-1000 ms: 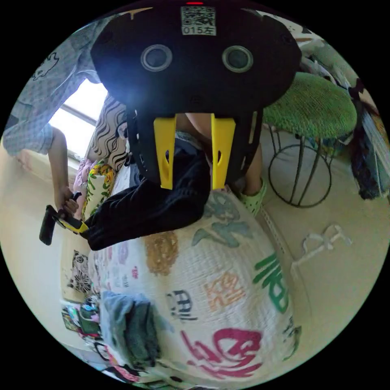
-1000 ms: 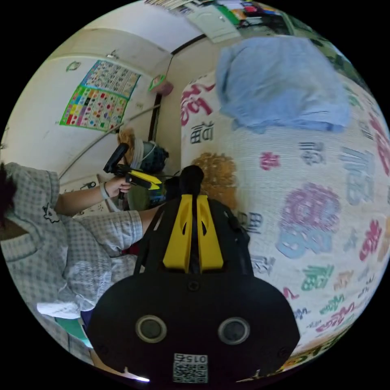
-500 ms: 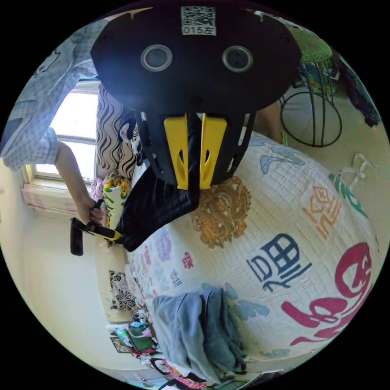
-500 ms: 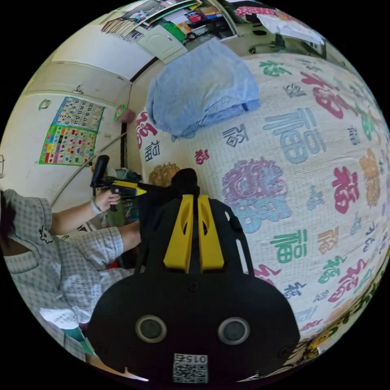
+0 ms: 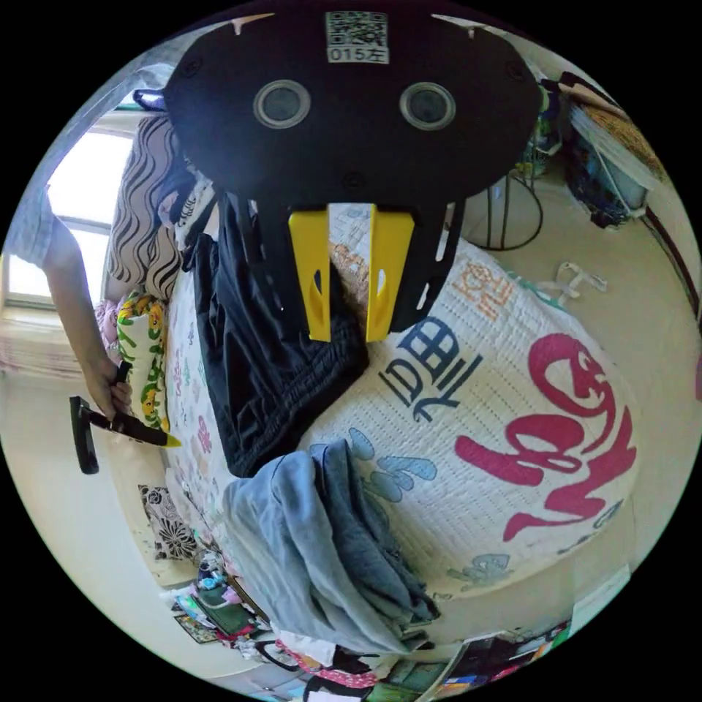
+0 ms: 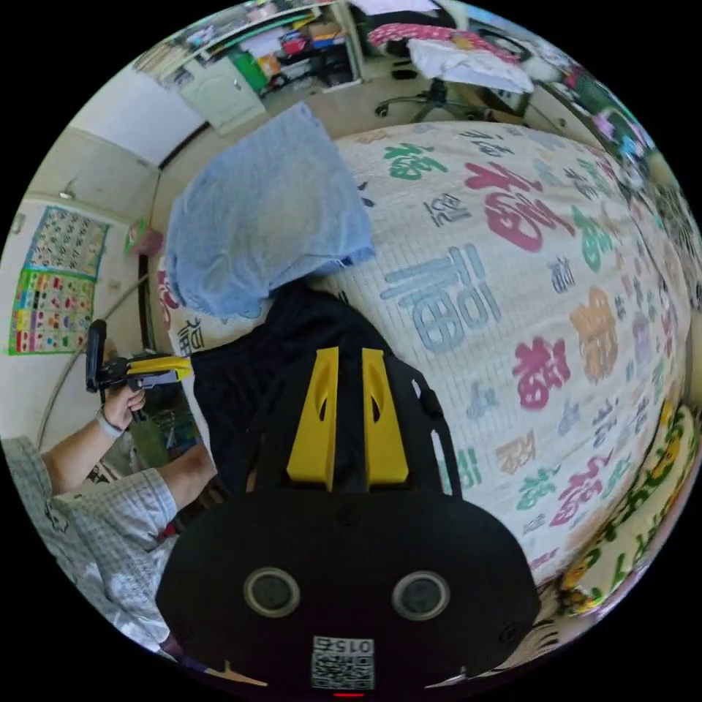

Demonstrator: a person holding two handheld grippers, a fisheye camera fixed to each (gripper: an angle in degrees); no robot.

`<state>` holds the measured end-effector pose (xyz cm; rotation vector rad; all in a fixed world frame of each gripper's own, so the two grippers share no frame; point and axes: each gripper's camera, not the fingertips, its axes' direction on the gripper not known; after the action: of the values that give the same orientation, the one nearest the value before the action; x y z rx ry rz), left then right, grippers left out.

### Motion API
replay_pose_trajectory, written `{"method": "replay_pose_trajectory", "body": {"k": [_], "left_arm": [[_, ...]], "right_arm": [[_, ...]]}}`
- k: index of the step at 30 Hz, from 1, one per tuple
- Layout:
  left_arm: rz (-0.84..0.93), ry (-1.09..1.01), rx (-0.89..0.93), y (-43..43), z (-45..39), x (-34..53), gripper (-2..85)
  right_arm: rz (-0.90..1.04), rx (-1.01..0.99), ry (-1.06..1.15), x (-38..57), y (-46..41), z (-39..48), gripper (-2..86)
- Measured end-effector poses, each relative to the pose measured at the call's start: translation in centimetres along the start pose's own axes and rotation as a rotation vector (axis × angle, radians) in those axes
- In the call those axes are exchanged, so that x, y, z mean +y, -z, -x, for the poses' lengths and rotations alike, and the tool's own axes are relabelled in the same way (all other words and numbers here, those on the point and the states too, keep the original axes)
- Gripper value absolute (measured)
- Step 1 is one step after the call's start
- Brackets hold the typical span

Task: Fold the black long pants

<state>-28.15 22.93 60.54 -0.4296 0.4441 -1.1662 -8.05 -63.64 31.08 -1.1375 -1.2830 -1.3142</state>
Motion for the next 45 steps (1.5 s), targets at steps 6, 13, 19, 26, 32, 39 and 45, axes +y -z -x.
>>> {"method": "replay_pose_trajectory", "body": {"k": [6,13,19,26,32,39,45], "left_arm": [[0.11,-0.333,0.012,0.6,-10.8,-1.0,7.9],[0.27,-0.87,0.009,-8.8,-31.9,-3.0,8.5],[0.369,-1.189,0.009,-20.5,-50.3,1.3,8.8],[0.64,-1.371,-0.034,-37.0,-66.7,10.4,8.5],[0.736,-1.608,-0.319,-41.4,-69.1,16.1,0.7],[0.537,-1.454,-0.262,-38.0,-71.2,16.9,2.8],[0.428,-1.232,-0.424,-31.9,-65.6,15.1,7.3]], "right_arm": [[-0.154,-0.033,-0.526,22.8,7.0,-7.5,6.5],[-0.018,0.049,-1.048,47.1,7.3,-11.2,7.7],[-0.045,-0.12,-1.208,56.4,3.0,-15.3,9.3],[-0.029,-0.231,-0.921,56.4,-1.2,-16.0,4.0],[-0.079,-0.191,-0.876,62.7,0.8,-13.2,-0.6],[0.072,-0.114,-0.838,68.3,2.8,-7.8,4.2],[0.038,-0.116,-0.783,66.9,2.4,-4.7,8.3]]}}
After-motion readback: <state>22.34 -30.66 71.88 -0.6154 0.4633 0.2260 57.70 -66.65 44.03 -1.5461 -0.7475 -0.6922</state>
